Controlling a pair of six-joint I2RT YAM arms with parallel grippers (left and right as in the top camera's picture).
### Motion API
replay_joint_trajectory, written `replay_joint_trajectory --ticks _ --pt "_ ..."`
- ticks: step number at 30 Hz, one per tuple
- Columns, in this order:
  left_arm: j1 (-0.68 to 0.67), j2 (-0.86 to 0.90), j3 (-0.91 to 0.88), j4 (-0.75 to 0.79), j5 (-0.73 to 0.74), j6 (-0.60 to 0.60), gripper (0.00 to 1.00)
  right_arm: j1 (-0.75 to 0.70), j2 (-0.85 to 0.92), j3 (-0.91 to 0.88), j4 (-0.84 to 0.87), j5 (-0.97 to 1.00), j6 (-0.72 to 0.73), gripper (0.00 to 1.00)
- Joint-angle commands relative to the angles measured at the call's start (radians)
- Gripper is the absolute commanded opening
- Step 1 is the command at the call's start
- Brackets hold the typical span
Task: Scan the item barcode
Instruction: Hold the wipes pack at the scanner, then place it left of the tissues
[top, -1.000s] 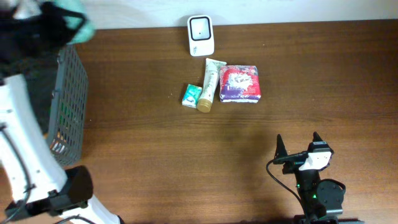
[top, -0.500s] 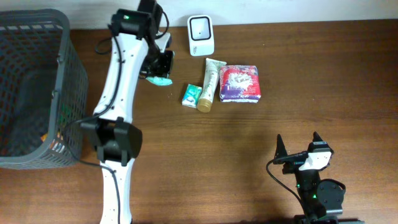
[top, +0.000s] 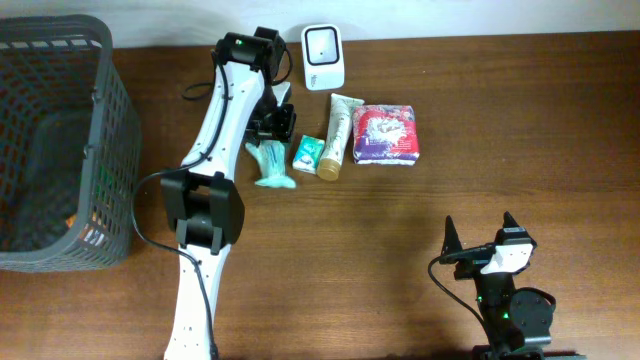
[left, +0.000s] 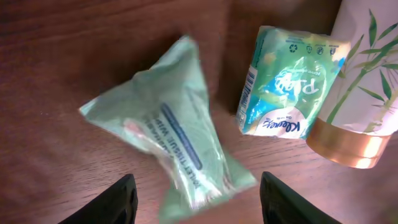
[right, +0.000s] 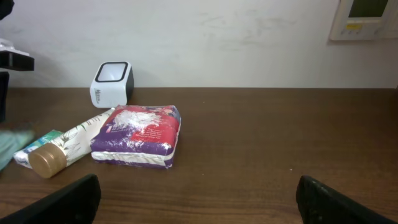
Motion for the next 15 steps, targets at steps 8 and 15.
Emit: replay_joint_trajectory --ticks 8,15 --pt "0.132 -0.177 0.456 -0.053 0.067 -0.046 0.61 0.005 -0.006 -0.009 -0.001 0.006 0.005 0.99" --pt "0.141 -0.238 0.297 -0.053 0.139 -0.07 0.37 0.005 -0.006 -0.009 -0.001 0.006 0.005 0.99"
